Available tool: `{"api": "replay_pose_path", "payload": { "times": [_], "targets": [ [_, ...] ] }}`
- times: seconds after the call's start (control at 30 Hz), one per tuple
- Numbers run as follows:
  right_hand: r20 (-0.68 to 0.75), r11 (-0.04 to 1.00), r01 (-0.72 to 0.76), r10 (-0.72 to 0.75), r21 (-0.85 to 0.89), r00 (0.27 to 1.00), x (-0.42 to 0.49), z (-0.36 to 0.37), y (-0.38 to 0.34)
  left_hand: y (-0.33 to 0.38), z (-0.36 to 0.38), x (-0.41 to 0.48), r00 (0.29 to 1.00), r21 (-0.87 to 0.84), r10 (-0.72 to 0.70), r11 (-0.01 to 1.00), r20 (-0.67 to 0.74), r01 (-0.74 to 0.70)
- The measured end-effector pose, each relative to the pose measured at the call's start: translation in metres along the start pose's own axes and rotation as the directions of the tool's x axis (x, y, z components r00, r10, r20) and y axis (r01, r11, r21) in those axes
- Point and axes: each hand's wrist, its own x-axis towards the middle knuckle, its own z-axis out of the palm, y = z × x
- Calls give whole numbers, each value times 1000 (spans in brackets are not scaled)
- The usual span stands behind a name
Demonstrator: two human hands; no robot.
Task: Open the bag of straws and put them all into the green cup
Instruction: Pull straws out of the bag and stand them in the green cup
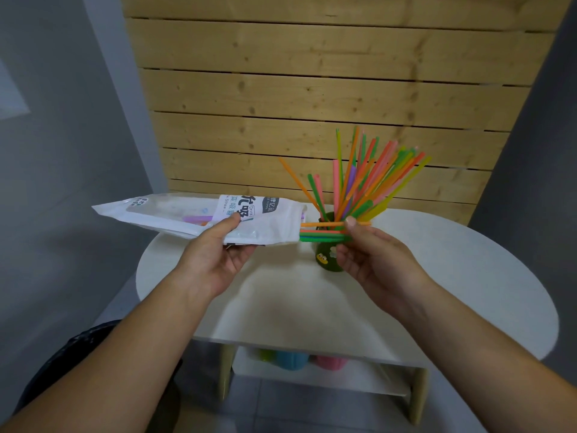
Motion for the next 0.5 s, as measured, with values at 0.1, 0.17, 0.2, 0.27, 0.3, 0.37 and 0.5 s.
{"api": "replay_pose_path", "payload": {
  "times": [0.1, 0.17, 0.2, 0.27, 0.3, 0.37, 0.5],
  "targets": [
    [61, 994, -96, 100, -55, 993, -7, 6, 13, 0, 1, 0, 1000, -13, -8, 1000, -7, 8],
    [68, 977, -151, 163, -150, 984, -9, 11, 23, -1, 0, 0, 1000, -4, -17, 1000, -3, 17],
    [55, 973, -154, 166, -174, 985, -9, 14, 28, -1, 0, 0, 1000, 3, -22, 1000, 1, 22],
    [16, 986, -96, 99, -138, 995, -8, 22, 32, -4, 0, -1, 999, 20, -36, 999, 11, 36],
    [-9, 995, -46, 45, -91, 999, -7, 25, 33, -5, 0, -1, 999, 29, -44, 999, 18, 44],
    [-69, 999, 53, -54, -11, 996, -6, 30, 32, -7, 0, -3, 997, 45, -65, 997, 30, 63],
    [-146, 988, 152, -152, -13, 978, -6, 31, 31, -8, 0, -3, 995, 54, -93, 994, 25, 91]
  ]
}}
